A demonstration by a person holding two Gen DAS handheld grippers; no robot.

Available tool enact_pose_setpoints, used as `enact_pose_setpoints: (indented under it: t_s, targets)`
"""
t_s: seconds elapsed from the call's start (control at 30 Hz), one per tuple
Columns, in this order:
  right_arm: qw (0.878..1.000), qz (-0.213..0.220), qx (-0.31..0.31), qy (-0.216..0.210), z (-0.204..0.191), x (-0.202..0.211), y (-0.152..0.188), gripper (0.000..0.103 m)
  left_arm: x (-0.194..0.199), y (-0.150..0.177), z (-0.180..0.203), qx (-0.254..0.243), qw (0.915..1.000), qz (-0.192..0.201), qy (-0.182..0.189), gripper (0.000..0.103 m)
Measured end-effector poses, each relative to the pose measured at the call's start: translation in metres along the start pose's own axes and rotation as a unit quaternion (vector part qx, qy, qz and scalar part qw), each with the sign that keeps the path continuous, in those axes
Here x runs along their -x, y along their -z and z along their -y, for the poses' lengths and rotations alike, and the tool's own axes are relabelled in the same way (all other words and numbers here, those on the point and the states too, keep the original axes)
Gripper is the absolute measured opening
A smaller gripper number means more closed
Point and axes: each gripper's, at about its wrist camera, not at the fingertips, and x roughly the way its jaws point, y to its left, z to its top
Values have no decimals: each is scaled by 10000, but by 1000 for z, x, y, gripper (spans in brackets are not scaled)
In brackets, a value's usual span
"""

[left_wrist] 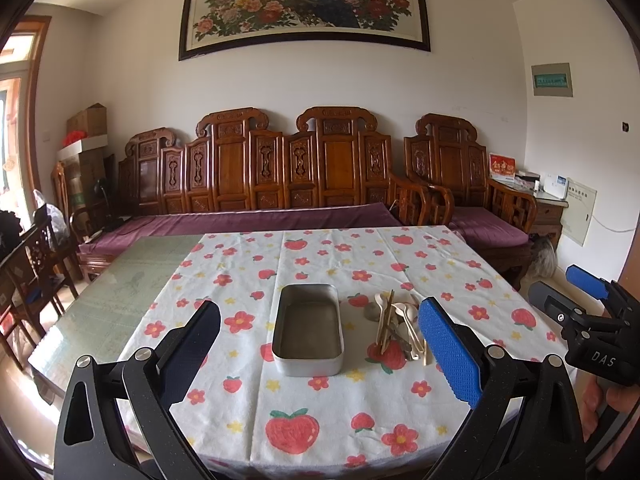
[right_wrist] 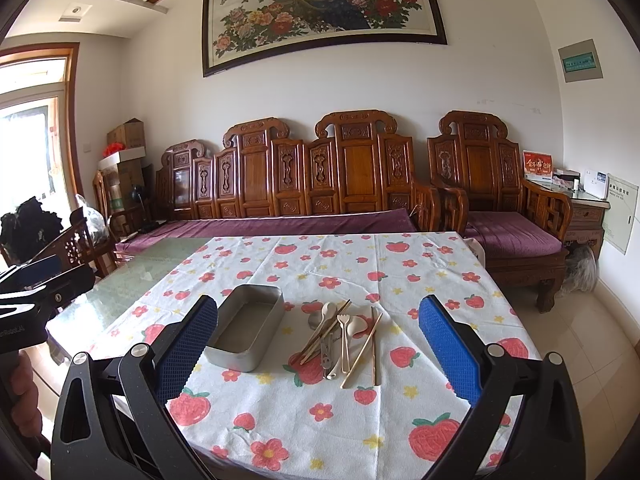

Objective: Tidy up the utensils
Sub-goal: 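Reach the right tool to a wooden chopstick and close on it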

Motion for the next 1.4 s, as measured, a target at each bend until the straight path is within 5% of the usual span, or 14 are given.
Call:
enact_pose_setpoints:
  t_s: [0.2, 0.87, 1.2, 1.4]
  targets:
    - [9999, -88, -83, -6, 8, -9, -7, 101, -20, 8, -3, -41, 9998, -190, 68, 96]
    - [9975, -482, 112, 496, 41, -129, 17, 101, -134, 23, -13, -108, 9943, -1006, 332, 96]
    - [9919, -1266, -74, 67, 79, -191, 57, 101, -178, 31, 2, -222, 9888, -1321, 650, 96]
    - [9855, -1699, -20, -21, 89, -222, 82, 81, -199, 39, 16, -245, 9845, -1493, 893, 96]
